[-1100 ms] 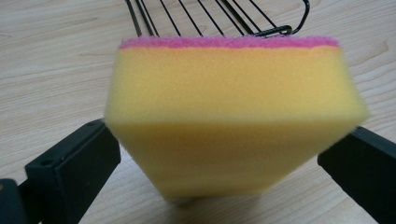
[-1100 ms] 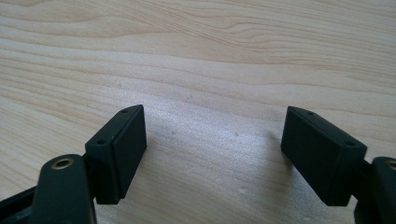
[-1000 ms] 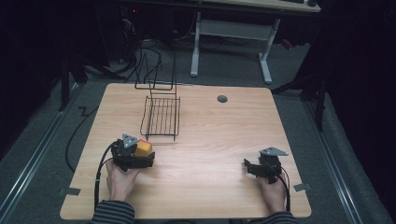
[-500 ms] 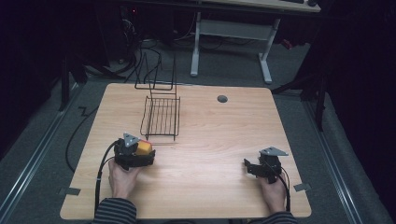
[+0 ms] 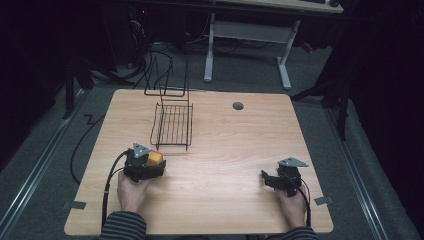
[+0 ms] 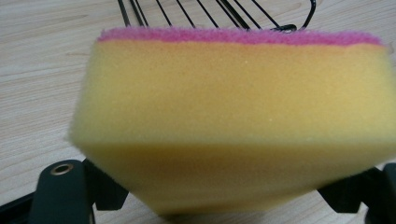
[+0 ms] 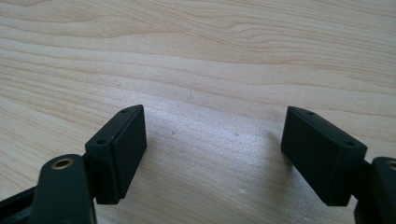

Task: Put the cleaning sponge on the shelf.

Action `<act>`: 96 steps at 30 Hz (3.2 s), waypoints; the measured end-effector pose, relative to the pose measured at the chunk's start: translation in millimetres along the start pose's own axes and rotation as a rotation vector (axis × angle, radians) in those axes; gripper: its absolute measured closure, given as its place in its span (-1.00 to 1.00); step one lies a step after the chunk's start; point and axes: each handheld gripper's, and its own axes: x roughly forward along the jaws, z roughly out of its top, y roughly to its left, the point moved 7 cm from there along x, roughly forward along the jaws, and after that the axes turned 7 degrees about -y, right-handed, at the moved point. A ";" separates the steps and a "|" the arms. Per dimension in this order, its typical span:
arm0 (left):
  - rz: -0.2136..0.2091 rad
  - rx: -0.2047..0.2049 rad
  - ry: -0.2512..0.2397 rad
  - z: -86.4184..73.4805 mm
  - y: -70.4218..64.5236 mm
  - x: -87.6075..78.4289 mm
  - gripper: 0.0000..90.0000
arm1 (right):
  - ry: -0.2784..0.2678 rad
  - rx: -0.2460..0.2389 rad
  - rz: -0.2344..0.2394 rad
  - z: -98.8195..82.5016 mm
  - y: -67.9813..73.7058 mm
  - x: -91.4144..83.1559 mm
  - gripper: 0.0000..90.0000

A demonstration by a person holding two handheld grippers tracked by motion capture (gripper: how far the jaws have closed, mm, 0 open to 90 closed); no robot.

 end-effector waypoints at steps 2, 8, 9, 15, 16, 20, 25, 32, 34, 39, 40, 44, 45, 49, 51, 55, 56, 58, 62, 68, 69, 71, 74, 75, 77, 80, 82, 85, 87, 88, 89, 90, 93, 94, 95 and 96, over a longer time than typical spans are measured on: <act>0.001 -0.001 -0.003 0.2 0.3 -0.5 -0.50 | 0.000 0.000 0.000 0.0 0.1 0.0 -0.50; 0.000 0.007 -0.005 0.3 0.8 -1.9 -0.49 | 0.001 0.003 0.000 0.0 0.2 -0.1 -0.50; -0.002 0.013 -0.008 0.5 0.5 -2.7 -0.48 | 0.001 0.003 0.000 0.0 0.2 0.0 -0.50; -0.015 0.012 -0.016 1.8 0.1 -6.0 -0.48 | 0.001 0.007 -0.001 0.0 0.4 -0.1 -0.50; -0.019 0.012 -0.019 2.2 -0.4 -6.9 -0.48 | 0.001 0.007 -0.001 0.0 0.4 -0.1 -0.50; -0.039 0.024 -0.019 3.8 -3.6 -11.3 -0.48 | 0.001 0.006 -0.001 0.0 0.4 -0.1 -0.50; -0.061 0.037 -0.020 6.2 -7.1 -16.9 -0.48 | 0.000 0.004 0.000 0.1 0.4 0.0 -0.50; -0.088 0.034 -0.032 11.1 -9.9 -24.1 -0.48 | 0.000 0.004 0.000 0.1 0.4 0.0 -0.50; -0.098 0.024 -0.037 13.0 -9.8 -27.4 -0.48 | 0.000 0.004 0.000 0.1 0.4 0.0 -0.50; -0.109 0.028 -0.039 15.6 -11.5 -31.2 -0.48 | 0.000 0.004 0.000 0.1 0.4 0.0 -0.50; -0.111 0.031 -0.042 16.8 -12.3 -32.1 -0.48 | 0.000 0.004 0.000 0.1 0.4 0.0 -0.50; -0.124 0.044 -0.050 23.1 -15.4 -36.3 -0.48 | 0.000 0.005 -0.001 0.1 0.4 0.0 -0.50; -0.130 0.046 -0.055 26.3 -16.6 -38.1 -0.48 | 0.000 0.005 0.000 0.1 0.5 0.0 -0.50; -0.135 0.054 -0.058 29.4 -18.0 -40.0 -0.48 | 0.000 0.002 0.000 0.0 0.2 0.0 -0.50; -0.137 0.062 -0.048 30.2 -19.1 -40.6 -0.48 | 0.001 0.002 0.000 0.0 0.2 -0.1 -0.50; -0.141 0.072 -0.052 32.9 -21.0 -43.1 -0.48 | 0.001 0.003 0.001 0.0 0.3 -0.1 -0.50; -0.141 0.072 -0.052 32.9 -21.0 -43.1 -0.48 | 0.001 0.003 0.001 0.0 0.3 -0.1 -0.50; -0.146 0.073 -0.055 34.9 -21.6 -44.1 -0.48 | 0.001 0.002 0.000 0.0 0.3 0.0 -0.50; -0.152 0.081 -0.058 40.2 -22.8 -44.9 -0.48 | 0.001 0.003 0.000 0.0 0.3 -0.1 -0.50; -0.172 0.088 -0.075 54.4 -27.2 -44.7 -0.48 | 0.001 0.003 0.000 0.0 0.3 -0.1 -0.50; -0.172 0.088 -0.075 54.4 -27.2 -44.7 -0.48 | 0.001 0.003 0.000 0.0 0.3 -0.1 -0.50; -0.176 0.095 -0.082 61.1 -28.5 -43.7 -0.48 | 0.003 0.004 -0.001 -0.1 0.3 -0.1 -0.50; -0.180 0.102 -0.086 67.2 -29.1 -43.3 -0.48 | 0.003 0.005 -0.001 -0.1 0.4 -0.2 -0.50; -0.180 0.105 -0.087 69.2 -29.5 -43.2 -0.48 | 0.003 0.005 -0.001 -0.1 0.4 -0.2 -0.50; -0.182 0.105 -0.093 71.1 -30.0 -42.9 -0.48 | 0.002 0.003 -0.001 0.0 0.3 -0.1 -0.50; -0.183 0.108 -0.094 75.8 -30.7 -41.9 -0.48 | 0.003 0.005 -0.001 -0.1 0.4 -0.2 -0.50; -0.185 0.112 -0.095 78.7 -31.4 -41.5 -0.48 | 0.003 0.005 -0.001 -0.1 0.5 -0.2 -0.51; -0.189 0.119 -0.097 85.5 -32.1 -41.5 -0.48 | 0.002 0.003 0.000 0.0 0.3 -0.1 -0.51; -0.186 0.120 -0.099 87.5 -32.0 -41.3 -0.48 | 0.001 0.002 0.000 0.0 0.3 0.0 -0.50; -0.187 0.122 -0.099 91.1 -32.0 -40.9 -0.48 | 0.003 0.005 -0.001 -0.1 0.4 -0.2 -0.51; -0.187 0.122 -0.099 91.1 -32.0 -40.9 -0.48 | 0.003 0.005 -0.001 -0.1 0.4 -0.2 -0.51; -0.187 0.123 -0.100 92.7 -32.3 -40.4 -0.48 | 0.003 0.005 -0.001 -0.1 0.4 -0.2 -0.51; -0.186 0.126 -0.100 98.2 -32.7 -37.5 -0.48 | 0.002 0.003 -0.001 0.0 0.3 -0.1 -0.51; -0.187 0.127 -0.099 99.4 -32.9 -36.6 -0.48 | 0.002 0.003 -0.001 0.0 0.3 0.0 -0.51; -0.187 0.127 -0.099 99.4 -32.9 -36.6 -0.48 | 0.002 0.003 -0.001 0.0 0.3 0.0 -0.51; -0.186 0.128 -0.100 100.6 -33.1 -35.5 -0.48 | 0.003 0.006 -0.001 -0.1 0.4 -0.2 -0.51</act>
